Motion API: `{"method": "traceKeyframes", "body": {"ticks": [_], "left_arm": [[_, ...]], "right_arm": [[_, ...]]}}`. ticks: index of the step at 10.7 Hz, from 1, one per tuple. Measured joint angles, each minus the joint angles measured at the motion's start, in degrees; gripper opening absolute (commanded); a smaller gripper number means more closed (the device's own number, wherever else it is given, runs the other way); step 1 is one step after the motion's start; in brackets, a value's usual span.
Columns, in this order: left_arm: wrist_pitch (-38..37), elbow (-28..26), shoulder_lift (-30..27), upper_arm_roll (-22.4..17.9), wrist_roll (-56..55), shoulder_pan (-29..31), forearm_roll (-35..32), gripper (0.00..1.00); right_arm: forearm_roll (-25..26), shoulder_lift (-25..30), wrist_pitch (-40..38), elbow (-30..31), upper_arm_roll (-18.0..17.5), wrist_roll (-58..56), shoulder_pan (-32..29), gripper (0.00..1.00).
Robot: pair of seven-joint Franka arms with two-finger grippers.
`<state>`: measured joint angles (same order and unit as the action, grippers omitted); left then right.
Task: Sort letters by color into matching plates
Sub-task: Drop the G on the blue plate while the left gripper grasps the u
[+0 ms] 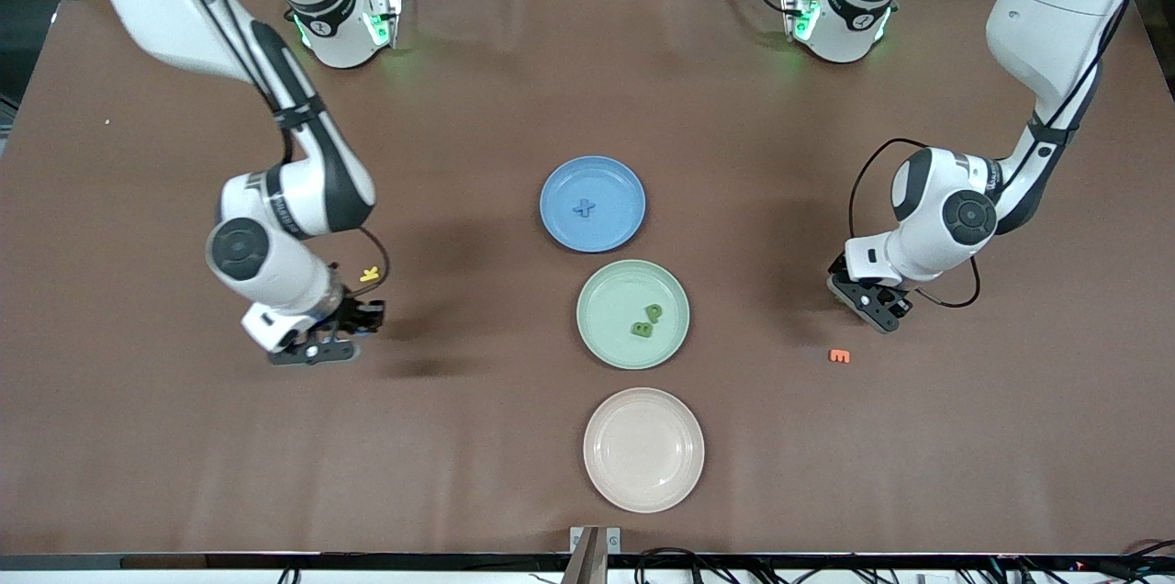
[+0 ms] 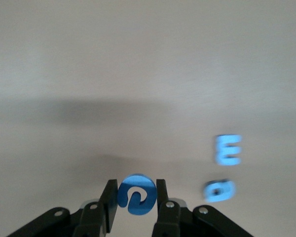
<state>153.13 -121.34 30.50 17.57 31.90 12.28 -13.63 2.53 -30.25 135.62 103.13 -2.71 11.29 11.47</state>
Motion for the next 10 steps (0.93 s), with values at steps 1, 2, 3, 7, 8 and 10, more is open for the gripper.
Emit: {"method": "traceKeyframes", "body": {"ticks": [1, 2, 3, 7, 8, 10], "left_arm": [[0.0, 0.1, 0.0, 0.0, 0.0, 0.0, 0.0, 0.23], [0.0, 0.4, 0.0, 0.1, 0.0, 0.0, 0.0, 0.09], [0.0, 0.6, -0.1, 0.2, 0.0, -0.1, 0.0, 0.00], [0.0, 0.6, -0.1, 0.3, 0.0, -0.1, 0.0, 0.00], [0.1, 0.8, 0.0, 0.3, 0.0, -0.1, 0.0, 0.00], [0.4, 1.9, 0.1, 0.3, 0.0, -0.2, 0.0, 0.00]], "right_arm": [[0.0, 0.1, -0.2, 0.0, -0.1, 2.7, 3.4, 0.30], [0.0, 0.2, -0.5, 0.0, -0.2, 5.5, 7.0, 0.30], [-0.1, 0.3, -1.1, -0.2, -0.2, 8.1, 10.5, 0.30], [-0.3, 1.4, -1.8, -2.2, -0.5, 12.1, 22.1, 0.30], [-0.4, 1.4, -2.0, -2.9, -1.1, 12.5, 24.2, 0.30], [-0.4, 1.3, -2.4, -3.4, -1.9, 13.0, 28.2, 0.30]]}}
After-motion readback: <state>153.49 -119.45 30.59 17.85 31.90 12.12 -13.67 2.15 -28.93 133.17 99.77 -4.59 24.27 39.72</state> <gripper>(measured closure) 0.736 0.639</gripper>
